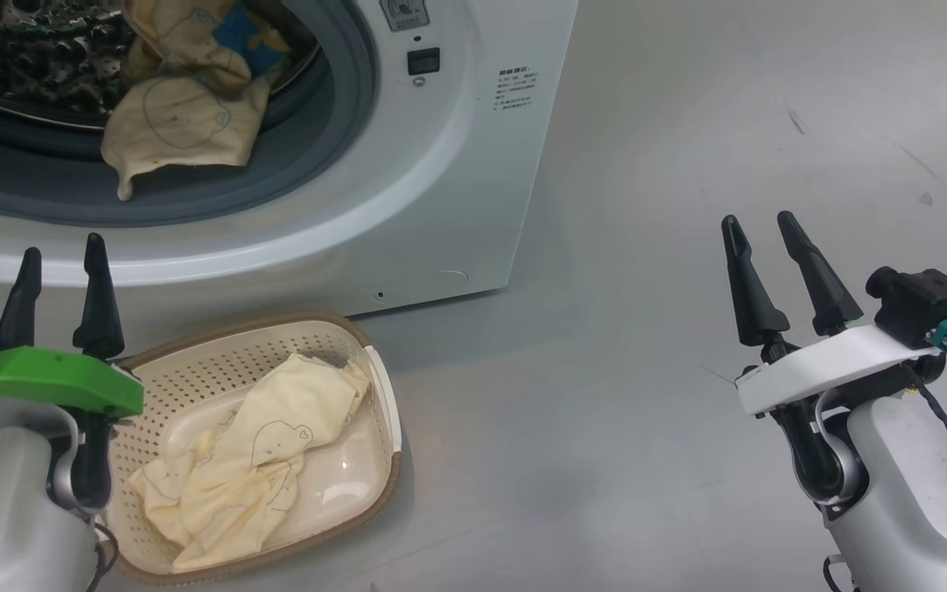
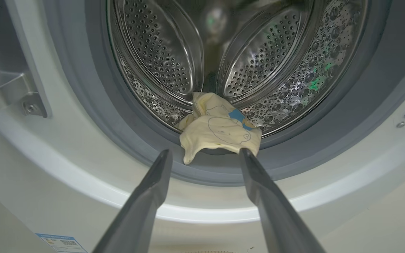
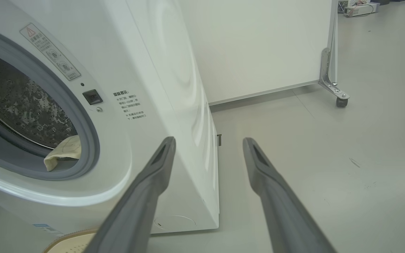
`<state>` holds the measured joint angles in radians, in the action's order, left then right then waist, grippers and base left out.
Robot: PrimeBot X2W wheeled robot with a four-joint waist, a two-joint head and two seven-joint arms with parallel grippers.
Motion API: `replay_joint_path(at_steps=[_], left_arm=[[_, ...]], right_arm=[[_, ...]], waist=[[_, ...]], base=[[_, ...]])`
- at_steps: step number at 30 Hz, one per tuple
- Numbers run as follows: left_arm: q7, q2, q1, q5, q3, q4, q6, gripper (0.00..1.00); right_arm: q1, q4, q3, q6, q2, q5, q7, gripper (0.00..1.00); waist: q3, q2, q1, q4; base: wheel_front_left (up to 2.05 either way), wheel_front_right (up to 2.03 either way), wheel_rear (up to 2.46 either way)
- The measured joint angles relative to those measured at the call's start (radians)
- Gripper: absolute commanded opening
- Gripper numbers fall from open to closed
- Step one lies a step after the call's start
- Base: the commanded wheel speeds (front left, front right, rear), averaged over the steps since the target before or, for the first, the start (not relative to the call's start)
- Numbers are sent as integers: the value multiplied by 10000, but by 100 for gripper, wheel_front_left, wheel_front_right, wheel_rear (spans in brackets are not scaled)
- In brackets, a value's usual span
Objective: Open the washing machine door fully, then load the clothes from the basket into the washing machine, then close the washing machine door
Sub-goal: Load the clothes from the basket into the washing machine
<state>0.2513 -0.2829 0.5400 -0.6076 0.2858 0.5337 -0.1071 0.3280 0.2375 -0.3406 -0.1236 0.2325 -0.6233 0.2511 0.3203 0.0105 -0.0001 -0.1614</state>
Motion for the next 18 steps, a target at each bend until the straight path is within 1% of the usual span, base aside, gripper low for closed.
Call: replay_joint_path(at_steps=[9, 13, 18], left_arm=[[2, 165, -959, 138, -341, -1026, 67, 100], [2, 286, -1362, 194, -663, -1407, 238, 100], [2, 497, -1835, 194, -897, -1766, 324, 100]], right_arm=[[-189, -56, 77, 0, 121, -10, 0, 100], [-203, -94, 140, 0, 142, -12, 0, 100], [-392, -134, 213, 0, 207, -12, 0, 100]], waist=[[-361, 0, 0, 302], [-517, 0, 1, 381], [-714, 0, 0, 490]], base=[[0, 0, 0], [0, 0, 0], [0, 0, 0]])
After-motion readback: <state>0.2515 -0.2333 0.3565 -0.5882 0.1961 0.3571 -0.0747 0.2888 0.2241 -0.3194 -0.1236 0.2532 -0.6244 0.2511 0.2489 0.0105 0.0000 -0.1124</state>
